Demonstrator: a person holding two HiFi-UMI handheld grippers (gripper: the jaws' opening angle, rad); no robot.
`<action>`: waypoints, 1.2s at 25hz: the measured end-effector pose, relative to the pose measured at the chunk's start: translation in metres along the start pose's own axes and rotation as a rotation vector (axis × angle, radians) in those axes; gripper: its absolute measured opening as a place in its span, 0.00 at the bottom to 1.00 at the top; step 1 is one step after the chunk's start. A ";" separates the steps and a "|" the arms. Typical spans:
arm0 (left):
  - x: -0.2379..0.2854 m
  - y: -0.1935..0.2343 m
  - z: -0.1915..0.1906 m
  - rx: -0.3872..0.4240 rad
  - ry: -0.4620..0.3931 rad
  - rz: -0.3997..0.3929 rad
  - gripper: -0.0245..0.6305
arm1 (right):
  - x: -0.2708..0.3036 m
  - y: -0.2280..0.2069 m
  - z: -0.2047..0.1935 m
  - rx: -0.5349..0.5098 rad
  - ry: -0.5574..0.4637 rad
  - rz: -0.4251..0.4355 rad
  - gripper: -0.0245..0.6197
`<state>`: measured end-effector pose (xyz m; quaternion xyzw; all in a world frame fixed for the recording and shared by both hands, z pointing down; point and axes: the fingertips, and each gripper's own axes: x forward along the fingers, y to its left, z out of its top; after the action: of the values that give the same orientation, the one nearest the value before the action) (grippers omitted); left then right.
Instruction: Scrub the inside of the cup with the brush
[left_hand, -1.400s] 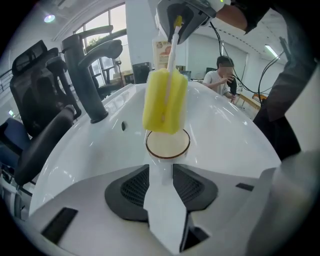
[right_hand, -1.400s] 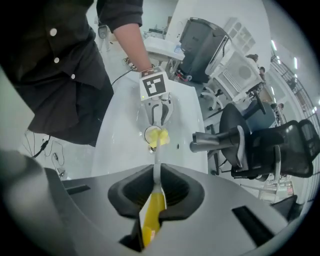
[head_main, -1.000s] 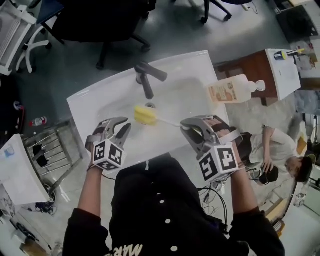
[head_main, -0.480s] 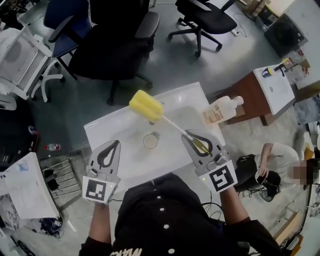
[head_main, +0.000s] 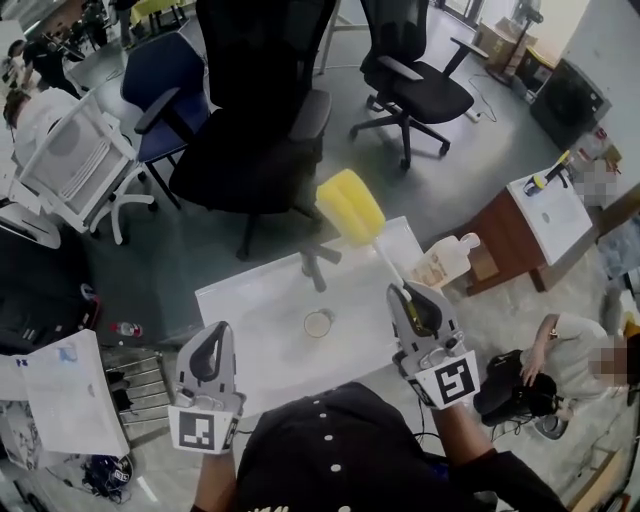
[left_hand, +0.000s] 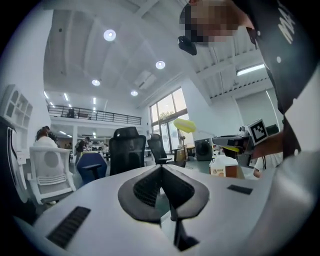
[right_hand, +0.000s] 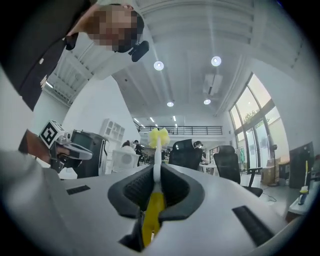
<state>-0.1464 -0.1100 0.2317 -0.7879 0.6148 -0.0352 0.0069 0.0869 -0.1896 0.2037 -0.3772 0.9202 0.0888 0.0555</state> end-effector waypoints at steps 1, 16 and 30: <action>-0.002 0.002 0.001 0.012 -0.008 0.009 0.08 | -0.001 -0.001 0.002 -0.009 -0.011 -0.009 0.11; 0.007 -0.001 0.002 0.047 -0.035 0.000 0.08 | 0.007 -0.005 0.008 -0.025 -0.030 -0.047 0.11; 0.016 0.002 0.000 0.019 -0.016 0.005 0.08 | 0.020 -0.010 0.014 -0.058 -0.035 -0.057 0.11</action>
<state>-0.1443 -0.1257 0.2328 -0.7865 0.6164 -0.0346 0.0193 0.0806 -0.2076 0.1857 -0.4031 0.9050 0.1206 0.0630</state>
